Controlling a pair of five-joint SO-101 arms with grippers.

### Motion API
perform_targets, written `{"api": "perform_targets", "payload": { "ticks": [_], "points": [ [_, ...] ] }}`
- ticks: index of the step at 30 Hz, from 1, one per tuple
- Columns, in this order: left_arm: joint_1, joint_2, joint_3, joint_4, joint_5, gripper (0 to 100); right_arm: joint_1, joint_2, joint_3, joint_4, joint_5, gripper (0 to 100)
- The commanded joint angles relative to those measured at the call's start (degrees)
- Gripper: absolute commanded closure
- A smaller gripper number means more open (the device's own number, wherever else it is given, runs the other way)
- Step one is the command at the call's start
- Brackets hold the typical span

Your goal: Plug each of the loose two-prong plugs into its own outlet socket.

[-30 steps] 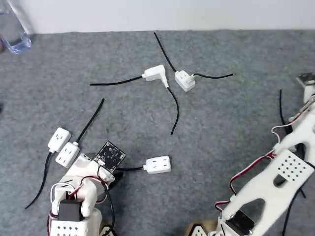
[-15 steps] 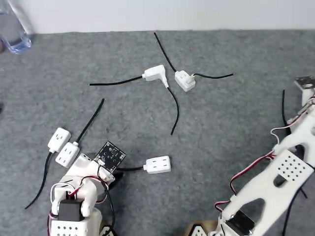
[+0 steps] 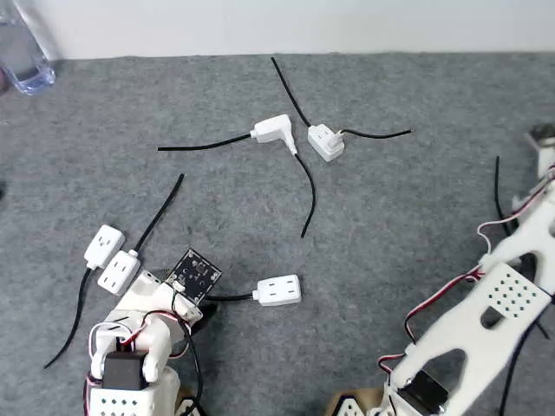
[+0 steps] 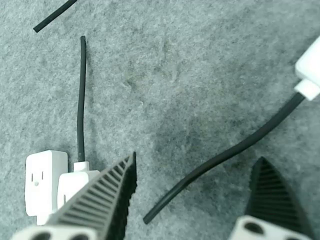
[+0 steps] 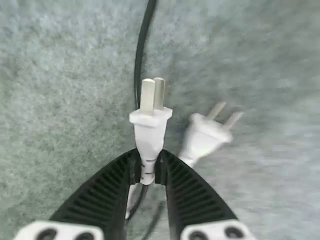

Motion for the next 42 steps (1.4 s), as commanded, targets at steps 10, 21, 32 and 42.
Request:
{"api": "perform_targets", "payload": {
  "ticks": [10,21,32,42],
  "points": [
    [0.3,-0.6,-0.3,0.3,-0.6,66,-3.2,-9.8,-1.4,2.8,0.1,99.1],
    [0.3,-0.6,-0.3,0.3,-0.6,66,-13.8,-36.4,23.0,2.7,0.1,99.1],
    [0.1,-0.6,-0.3,0.3,-0.6,66,-20.7,-51.6,33.6,2.7,0.0,99.1],
    [0.2,-0.6,-0.3,0.3,-0.6,66,-22.1,-58.2,45.1,2.8,-3.0,99.1]
  ]
}}
